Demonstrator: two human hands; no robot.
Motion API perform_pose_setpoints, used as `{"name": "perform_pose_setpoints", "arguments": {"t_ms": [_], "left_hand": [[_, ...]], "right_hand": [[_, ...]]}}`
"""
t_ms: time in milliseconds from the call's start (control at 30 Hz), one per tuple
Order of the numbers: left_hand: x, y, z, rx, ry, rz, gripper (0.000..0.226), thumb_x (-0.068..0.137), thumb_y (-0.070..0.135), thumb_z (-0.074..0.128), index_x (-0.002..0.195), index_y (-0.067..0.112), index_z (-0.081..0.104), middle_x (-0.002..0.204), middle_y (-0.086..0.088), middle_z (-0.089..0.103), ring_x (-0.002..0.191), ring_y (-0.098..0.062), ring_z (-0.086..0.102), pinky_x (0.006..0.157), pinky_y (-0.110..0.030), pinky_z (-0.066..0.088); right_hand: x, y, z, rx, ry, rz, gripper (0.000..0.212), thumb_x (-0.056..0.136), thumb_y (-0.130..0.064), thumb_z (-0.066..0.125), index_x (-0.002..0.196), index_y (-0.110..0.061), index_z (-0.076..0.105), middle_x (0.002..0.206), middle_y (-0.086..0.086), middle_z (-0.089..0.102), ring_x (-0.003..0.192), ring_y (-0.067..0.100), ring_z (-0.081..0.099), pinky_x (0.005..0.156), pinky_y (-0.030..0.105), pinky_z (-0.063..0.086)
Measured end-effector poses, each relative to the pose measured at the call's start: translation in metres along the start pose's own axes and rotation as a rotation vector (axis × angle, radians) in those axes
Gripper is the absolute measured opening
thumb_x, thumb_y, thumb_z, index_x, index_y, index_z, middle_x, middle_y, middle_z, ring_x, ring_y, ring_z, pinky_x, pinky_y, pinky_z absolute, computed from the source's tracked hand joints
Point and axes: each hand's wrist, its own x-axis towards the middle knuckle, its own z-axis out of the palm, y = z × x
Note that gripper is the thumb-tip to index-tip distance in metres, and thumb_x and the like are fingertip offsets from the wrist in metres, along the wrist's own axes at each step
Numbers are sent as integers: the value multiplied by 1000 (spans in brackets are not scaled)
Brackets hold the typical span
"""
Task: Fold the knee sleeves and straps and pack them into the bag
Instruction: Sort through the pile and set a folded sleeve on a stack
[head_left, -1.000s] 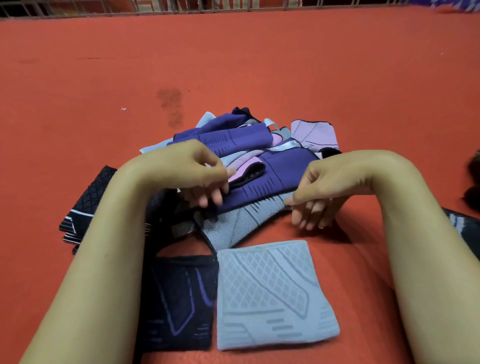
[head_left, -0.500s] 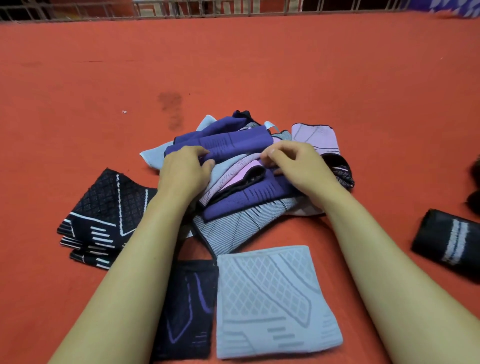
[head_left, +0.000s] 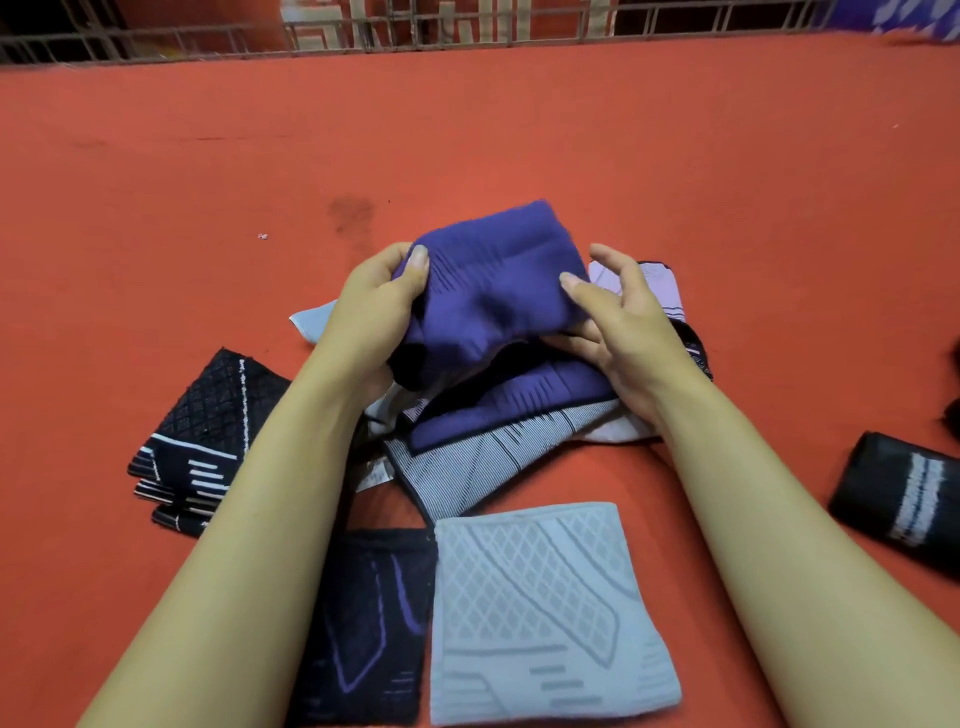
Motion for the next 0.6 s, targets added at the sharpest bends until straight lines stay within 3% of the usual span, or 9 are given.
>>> {"name": "perform_pose_setpoints", "arguments": {"t_ms": [67,167,267,333,400,433,500,600], "left_hand": [[0,-4,2,-102,33,-88,33,110,33,50,116,5,66,103,-14,68,93,-24,62,84,-41,50],[4,-11,-2,110,147,-80,20,107,39,57,108,20,63,98,0,68,89,-16,62,83,-35,49],[3,-3,-10,505,208,140,23,101,35,65,115,26,49,104,8,62,94,-9,58,90,-31,46],[-6,12,-11,742,288,382,21,100,32,64,113,22,52,106,8,58,91,-3,50,93,-32,44],[-20,29,-2,732,288,481,11,102,32,60,100,21,59,91,12,62,75,1,52,79,-25,46],[-29,32,6,646,226,445,18,104,36,59,95,21,60,84,12,65,69,0,55,71,-23,46],[-52,32,29,352,50,210,33,103,52,57,96,19,59,82,6,70,66,-11,65,61,-30,53],[-82,19,43,-5,-83,-133,46,92,60,56,109,17,59,102,-6,77,84,-23,78,66,-48,65]], "right_hand": [[0,-4,2,94,3,75,39,105,-28,60,140,-15,52,116,5,74,96,18,74,78,31,61],[0,-10,2,235,27,145,26,107,-32,54,102,-11,68,90,0,78,88,15,75,77,29,61],[1,-11,2,354,53,152,20,107,-22,56,94,-11,68,85,2,77,82,15,75,75,29,62],[-1,-12,4,388,63,142,20,107,-19,56,93,-10,68,84,4,76,82,17,74,77,31,63],[-4,-17,8,362,34,83,24,108,-19,53,93,-10,69,85,3,76,84,18,73,82,33,63],[-8,-22,11,303,9,28,26,109,-19,50,95,-10,70,87,3,76,86,18,72,84,33,62],[-15,-28,14,-11,-19,-135,29,111,-19,45,105,-12,73,92,1,77,91,15,73,88,35,61],[-42,-27,21,-562,-93,-239,25,110,-29,46,129,-23,62,89,-5,79,93,4,72,92,33,57]]}}
